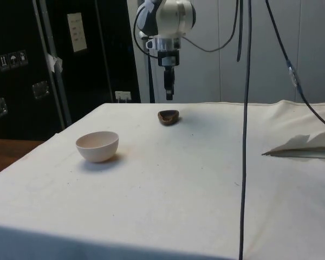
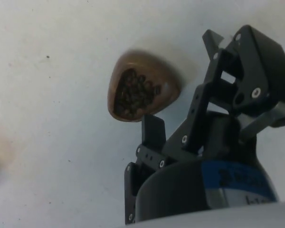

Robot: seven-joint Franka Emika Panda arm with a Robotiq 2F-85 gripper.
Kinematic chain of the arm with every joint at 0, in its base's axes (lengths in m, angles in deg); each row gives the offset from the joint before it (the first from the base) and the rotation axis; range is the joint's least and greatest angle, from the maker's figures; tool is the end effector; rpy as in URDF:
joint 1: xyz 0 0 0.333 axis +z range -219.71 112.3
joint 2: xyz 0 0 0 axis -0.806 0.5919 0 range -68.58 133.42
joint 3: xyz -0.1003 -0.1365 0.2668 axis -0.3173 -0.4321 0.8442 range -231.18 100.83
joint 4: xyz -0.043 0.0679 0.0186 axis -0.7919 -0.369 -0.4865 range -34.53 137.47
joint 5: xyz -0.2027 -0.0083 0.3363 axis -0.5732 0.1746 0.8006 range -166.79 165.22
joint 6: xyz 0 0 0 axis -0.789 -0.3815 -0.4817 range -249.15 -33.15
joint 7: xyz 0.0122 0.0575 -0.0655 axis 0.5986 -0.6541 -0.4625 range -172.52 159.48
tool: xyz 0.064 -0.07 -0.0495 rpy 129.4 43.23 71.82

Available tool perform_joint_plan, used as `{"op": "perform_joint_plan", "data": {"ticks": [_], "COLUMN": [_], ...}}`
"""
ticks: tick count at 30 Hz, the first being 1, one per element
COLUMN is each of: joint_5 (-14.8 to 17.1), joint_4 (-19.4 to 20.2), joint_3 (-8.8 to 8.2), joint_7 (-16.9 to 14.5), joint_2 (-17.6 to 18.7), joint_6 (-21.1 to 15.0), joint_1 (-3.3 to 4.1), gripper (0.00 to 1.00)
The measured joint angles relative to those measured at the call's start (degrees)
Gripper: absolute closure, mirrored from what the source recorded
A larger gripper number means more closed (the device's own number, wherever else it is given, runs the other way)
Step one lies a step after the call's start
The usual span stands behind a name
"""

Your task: Pour the coffee beans from the cup into the bowl.

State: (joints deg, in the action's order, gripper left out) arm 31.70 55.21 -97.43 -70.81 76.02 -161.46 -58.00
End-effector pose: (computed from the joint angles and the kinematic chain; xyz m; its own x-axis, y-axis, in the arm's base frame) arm 0.5846 -0.3526 0.2192 0.9692 0.2431 0.0382 0.2449 -0.9681 -0.0525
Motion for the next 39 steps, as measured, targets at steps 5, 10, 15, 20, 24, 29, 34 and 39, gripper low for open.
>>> {"op": "perform_joint_plan", "data": {"ticks": [5,10,15,20,24,29,34,39], "joint_5": [0.74,1.89,2.58,3.72,4.93,5.96,6.82,6.88], "joint_4": [-0.34,-1.20,-2.23,-2.41,-2.58,-3.15,-4.18,-4.41], "joint_3": [0.00,0.00,0.06,-0.06,-0.17,-0.29,-0.52,-0.52], "joint_7": [-0.92,-1.49,-1.66,-2.58,-3.84,-4.58,-5.21,-5.33], "joint_2": [1.20,2.64,3.90,4.64,5.39,6.30,7.39,7.51], "joint_6": [-0.23,-0.17,-0.11,-0.11,-0.06,0.11,0.46,0.74], "joint_1": [-0.17,-0.17,-0.17,-0.23,-0.46,-0.63,-0.86,-1.03], "gripper": [0.00,0.00,0.00,0.00,0.00,0.00,0.00,0.00]}}
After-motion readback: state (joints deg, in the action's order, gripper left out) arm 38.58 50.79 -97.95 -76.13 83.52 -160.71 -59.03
